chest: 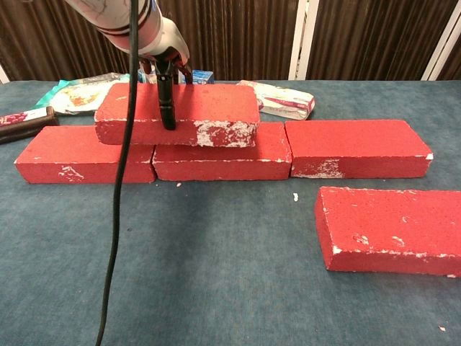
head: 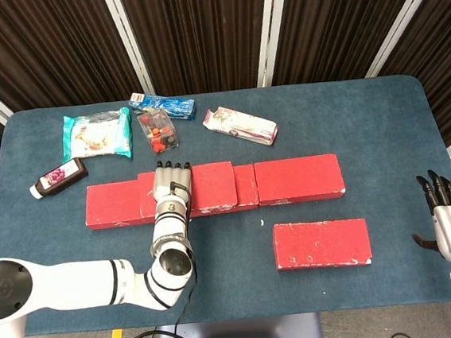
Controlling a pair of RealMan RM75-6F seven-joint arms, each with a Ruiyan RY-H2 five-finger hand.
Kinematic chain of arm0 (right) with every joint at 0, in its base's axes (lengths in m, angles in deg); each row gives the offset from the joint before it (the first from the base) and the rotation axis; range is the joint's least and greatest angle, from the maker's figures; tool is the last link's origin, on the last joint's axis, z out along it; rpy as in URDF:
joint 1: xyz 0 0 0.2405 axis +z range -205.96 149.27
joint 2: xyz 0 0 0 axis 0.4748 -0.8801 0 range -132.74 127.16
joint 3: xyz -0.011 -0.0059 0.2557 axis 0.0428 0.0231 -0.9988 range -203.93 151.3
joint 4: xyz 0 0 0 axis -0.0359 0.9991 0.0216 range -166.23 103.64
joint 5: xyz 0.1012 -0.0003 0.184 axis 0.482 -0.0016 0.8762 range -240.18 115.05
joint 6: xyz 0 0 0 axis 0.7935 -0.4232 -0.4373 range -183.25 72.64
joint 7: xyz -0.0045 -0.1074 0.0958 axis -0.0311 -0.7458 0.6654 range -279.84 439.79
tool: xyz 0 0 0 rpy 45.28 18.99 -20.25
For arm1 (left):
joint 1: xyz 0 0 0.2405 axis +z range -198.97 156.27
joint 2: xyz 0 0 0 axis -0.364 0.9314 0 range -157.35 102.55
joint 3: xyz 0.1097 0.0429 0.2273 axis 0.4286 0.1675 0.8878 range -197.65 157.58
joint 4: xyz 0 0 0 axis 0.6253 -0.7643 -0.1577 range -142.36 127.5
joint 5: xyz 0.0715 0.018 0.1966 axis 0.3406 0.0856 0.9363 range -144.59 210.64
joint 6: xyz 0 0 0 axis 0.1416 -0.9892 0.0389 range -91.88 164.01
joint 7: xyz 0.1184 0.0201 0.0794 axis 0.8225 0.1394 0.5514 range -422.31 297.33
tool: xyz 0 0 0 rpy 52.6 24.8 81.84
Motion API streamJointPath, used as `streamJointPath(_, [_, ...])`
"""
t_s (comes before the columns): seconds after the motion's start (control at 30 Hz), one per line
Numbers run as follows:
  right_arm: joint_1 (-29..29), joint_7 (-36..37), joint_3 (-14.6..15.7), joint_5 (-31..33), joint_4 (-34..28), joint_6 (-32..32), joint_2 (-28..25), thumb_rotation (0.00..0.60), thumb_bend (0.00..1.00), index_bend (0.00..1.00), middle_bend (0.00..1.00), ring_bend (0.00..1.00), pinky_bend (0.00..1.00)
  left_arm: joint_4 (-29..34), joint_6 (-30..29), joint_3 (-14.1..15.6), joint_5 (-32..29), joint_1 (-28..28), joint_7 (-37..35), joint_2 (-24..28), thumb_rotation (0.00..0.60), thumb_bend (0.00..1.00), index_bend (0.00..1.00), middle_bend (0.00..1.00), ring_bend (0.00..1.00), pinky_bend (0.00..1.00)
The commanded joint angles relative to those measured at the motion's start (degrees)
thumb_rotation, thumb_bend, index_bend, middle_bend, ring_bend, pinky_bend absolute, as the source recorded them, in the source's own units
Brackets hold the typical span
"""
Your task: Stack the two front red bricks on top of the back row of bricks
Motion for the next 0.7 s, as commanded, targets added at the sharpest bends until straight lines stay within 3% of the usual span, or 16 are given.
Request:
streamJointPath(0.03, [0.12,-0.59,-0.17,0.44,0.11,-0.02,0.32,0.600,0.00,0.10,0.00,0.00,0.00,-0.96,2.59,-0.44,2.04,1.89,0.64,0.78,0.600,0.24,0.06,0.17,0.00,0.05])
streamJointPath(0.33, [0.16,-2.28,-0.41,1.38,0.05,-0.50,1.12,0.600,0.00,0.10,0.00,0.00,0.00,-0.13,9.32,2.20,7.36,7.64,0.30,5.25,0.600,0.24,0.05,0.16,0.00,0.04])
streamJointPath(0.7, [0.27,-3.14,-0.43,1.75,-0.16,-0.57,1.51,0.600,0.00,0.10,0.00,0.00,0.00,-1.07,12.22,4.32,5.45,10.46,-1.30,6.85,0.600,0.24,0.04,0.16,0.00,0.05])
